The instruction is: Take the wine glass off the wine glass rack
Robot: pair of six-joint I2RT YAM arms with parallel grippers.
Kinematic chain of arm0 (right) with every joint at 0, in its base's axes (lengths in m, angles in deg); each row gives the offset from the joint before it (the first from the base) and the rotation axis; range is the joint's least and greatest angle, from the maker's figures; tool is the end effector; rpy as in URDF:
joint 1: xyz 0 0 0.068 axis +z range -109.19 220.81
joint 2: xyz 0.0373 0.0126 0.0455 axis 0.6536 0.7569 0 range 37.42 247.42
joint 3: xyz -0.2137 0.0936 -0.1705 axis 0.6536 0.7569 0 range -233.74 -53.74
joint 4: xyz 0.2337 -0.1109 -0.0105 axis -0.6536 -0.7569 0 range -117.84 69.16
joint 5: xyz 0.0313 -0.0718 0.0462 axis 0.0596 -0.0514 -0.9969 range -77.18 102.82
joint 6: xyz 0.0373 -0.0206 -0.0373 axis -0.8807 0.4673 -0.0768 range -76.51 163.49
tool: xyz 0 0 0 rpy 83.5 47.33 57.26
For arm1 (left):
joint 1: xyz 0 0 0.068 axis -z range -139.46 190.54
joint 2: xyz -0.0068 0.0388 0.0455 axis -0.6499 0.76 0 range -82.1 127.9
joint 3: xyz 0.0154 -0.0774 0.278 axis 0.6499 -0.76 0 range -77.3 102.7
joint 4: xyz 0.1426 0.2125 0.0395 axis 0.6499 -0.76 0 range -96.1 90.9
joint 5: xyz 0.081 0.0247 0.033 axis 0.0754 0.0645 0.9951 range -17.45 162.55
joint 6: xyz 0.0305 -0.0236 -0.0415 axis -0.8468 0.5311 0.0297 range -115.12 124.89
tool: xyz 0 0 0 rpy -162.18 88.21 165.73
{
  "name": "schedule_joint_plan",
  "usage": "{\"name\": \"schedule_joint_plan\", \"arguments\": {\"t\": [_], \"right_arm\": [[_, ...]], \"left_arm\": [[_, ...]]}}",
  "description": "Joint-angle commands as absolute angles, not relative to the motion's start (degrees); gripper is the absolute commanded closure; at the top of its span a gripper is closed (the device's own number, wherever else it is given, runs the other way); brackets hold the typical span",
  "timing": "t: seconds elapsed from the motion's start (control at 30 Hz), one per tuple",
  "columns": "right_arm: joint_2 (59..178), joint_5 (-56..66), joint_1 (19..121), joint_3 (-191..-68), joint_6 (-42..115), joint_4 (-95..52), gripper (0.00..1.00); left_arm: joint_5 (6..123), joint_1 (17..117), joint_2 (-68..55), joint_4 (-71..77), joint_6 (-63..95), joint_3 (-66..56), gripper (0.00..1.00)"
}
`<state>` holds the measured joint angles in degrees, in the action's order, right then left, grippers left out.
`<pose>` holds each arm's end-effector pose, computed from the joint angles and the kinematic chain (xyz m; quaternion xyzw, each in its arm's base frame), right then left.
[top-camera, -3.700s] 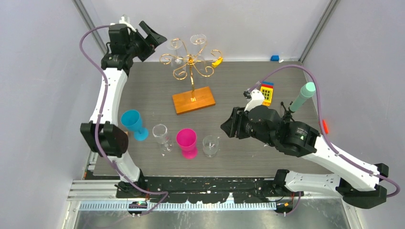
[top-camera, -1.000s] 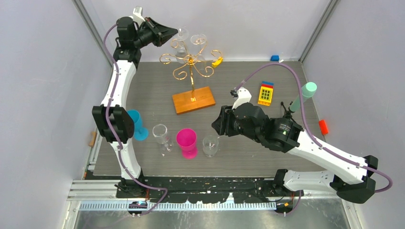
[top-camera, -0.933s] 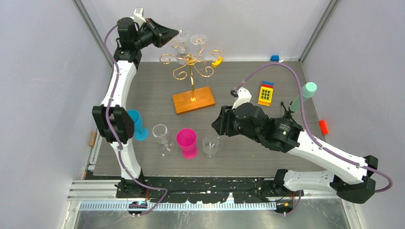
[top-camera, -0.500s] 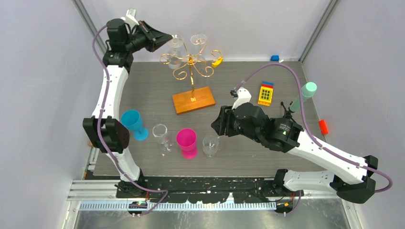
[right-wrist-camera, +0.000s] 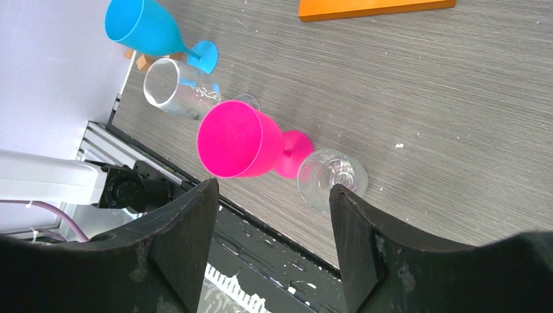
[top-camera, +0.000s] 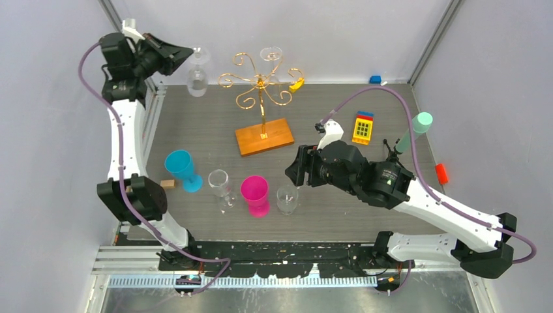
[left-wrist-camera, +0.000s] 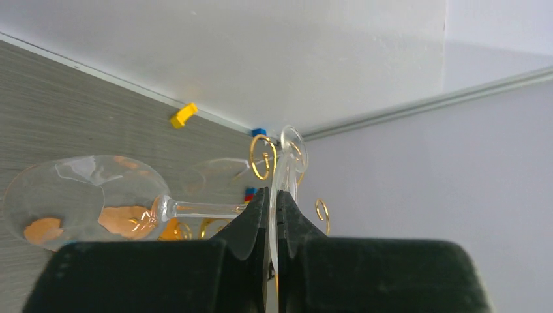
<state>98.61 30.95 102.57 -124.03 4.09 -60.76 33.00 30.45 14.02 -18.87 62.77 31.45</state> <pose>0.1104 0.1796 0.3998 -0.0902 0.8575 0.2896 0.4154 0.3756 0.0413 0.4911 -0.2087 0.7101 -0.4842 0.4666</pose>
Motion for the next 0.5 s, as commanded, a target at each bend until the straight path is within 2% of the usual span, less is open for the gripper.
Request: {"name": "schedule_joint_plan", "arguments": {"t": [0.0, 0.27, 0.47], "right_arm": [[96.1, 31.5, 102.6, -123.4, 3.0, -56.2, 0.31], [93.2, 29.8, 102.6, -120.0, -0.5, -50.9, 0.32], [91.1, 25.3, 102.6, -117.3, 1.9, -42.2, 0.33]], "left_arm": [[34.8, 27.0, 4.4, -20.7, 59.0, 30.3, 1.00], [35.9, 26.4, -10.7, -29.3, 58.3, 23.7, 1.00], [34.2, 26.4, -23.9, -31.8, 63.1, 14.2, 1.00]]}}
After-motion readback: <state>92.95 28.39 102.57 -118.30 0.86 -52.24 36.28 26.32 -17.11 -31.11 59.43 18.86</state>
